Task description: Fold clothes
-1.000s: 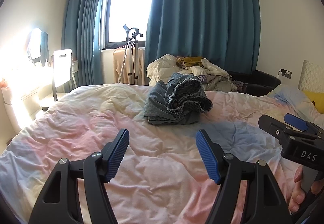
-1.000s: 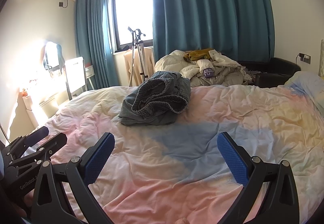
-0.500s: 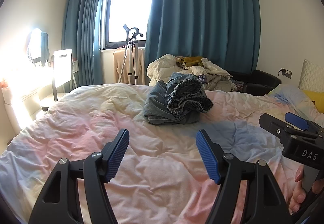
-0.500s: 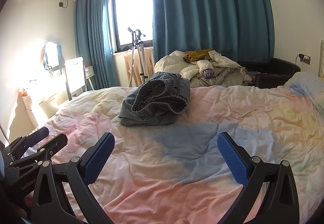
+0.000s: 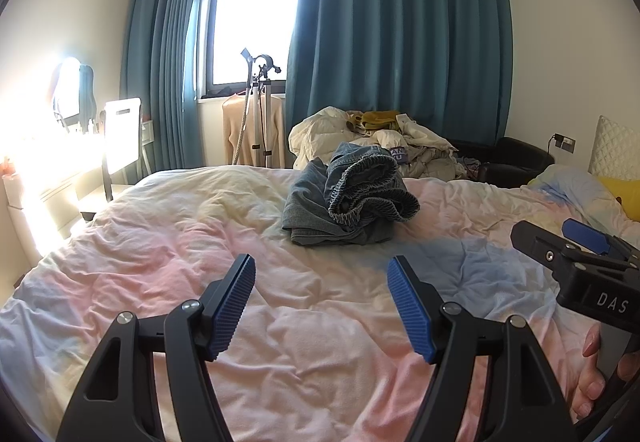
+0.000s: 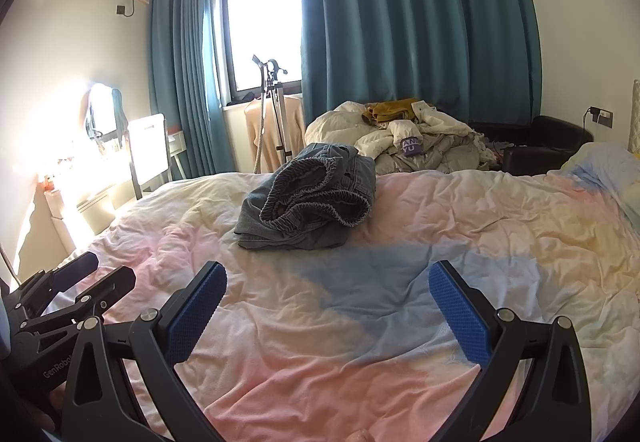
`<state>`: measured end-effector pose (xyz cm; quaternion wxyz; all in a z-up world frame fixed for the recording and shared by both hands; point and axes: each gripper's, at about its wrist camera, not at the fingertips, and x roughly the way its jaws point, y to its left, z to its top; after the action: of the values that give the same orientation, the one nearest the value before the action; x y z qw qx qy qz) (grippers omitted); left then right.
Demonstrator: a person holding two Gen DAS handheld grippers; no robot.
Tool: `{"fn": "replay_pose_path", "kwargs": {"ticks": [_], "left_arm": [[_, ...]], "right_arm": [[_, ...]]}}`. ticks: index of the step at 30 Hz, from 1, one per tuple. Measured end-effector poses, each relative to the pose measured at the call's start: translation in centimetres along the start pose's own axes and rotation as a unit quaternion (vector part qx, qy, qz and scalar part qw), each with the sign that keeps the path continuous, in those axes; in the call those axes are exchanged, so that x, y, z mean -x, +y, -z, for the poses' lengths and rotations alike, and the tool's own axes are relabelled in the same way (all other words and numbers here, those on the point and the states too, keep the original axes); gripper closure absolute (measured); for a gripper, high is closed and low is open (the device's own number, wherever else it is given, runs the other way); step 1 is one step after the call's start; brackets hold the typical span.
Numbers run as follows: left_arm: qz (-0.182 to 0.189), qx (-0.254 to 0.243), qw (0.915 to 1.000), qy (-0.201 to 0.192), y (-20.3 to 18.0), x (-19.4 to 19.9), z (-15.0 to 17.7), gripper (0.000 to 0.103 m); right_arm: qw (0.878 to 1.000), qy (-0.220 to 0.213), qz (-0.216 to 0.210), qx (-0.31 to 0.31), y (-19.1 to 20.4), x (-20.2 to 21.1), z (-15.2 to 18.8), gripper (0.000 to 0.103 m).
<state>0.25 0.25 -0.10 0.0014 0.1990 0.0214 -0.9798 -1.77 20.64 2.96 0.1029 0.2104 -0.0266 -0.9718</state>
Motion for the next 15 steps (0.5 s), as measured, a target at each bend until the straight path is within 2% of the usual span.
{"fn": "replay_pose_path", "kwargs": {"ticks": [15], "left_arm": [[0.012,0.011,0.9998,0.010,0.41,-0.54,-0.12,0.032]], "right_arm": [[1.000,0.000,0.003,-0.006,-0.11,0.21,0.05,0.000]]}}
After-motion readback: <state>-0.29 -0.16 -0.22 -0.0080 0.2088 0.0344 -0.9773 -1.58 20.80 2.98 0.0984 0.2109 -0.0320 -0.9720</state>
